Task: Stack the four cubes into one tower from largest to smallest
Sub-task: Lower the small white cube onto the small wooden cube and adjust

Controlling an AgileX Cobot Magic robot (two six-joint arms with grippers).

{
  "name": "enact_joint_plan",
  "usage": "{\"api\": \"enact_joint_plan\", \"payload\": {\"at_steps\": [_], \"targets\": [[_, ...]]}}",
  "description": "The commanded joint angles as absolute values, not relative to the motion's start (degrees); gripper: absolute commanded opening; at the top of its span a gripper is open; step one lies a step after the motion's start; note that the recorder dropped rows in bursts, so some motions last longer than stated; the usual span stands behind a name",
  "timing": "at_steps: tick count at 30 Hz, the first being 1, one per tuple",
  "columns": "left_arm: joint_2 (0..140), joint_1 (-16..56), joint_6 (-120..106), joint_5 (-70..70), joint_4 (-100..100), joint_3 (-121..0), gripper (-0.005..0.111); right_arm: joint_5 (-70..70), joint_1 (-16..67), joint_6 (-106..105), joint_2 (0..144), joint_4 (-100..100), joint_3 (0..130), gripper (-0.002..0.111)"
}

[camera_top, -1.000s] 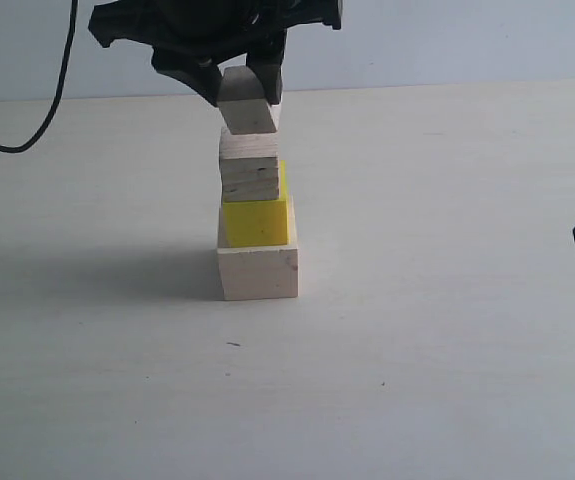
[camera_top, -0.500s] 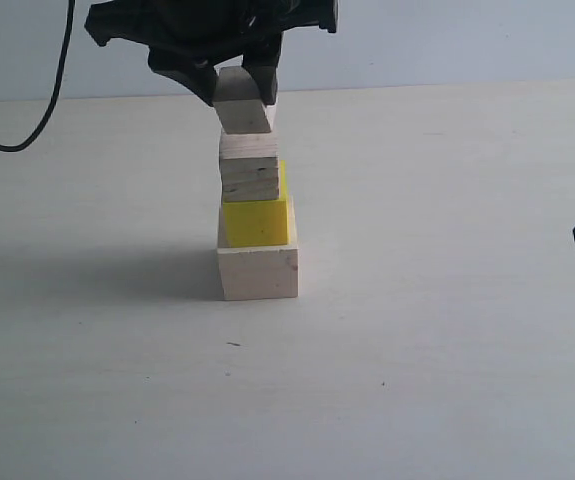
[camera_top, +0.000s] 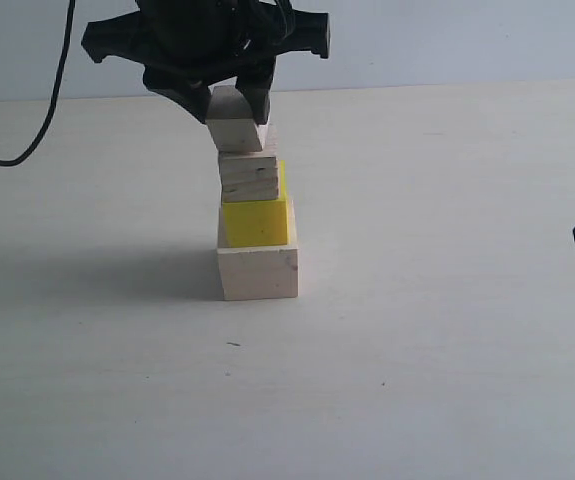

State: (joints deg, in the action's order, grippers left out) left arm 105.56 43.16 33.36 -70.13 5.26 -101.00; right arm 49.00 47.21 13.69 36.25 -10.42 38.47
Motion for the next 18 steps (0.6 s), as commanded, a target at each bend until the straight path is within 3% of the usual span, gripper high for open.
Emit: {"api": "enact_joint_plan", "payload": {"at_steps": [1, 18], "targets": [[105.4, 43.4, 33.4, -70.0, 5.4, -100.7, 0.000, 48.2, 47.3, 13.6, 36.0, -10.3, 38.1, 0.000], [104.4, 43.4, 34.3, -70.0, 4.1, -103.3, 0.000, 48.2, 47.3, 13.6, 36.0, -10.3, 38.1, 0.000]]}}
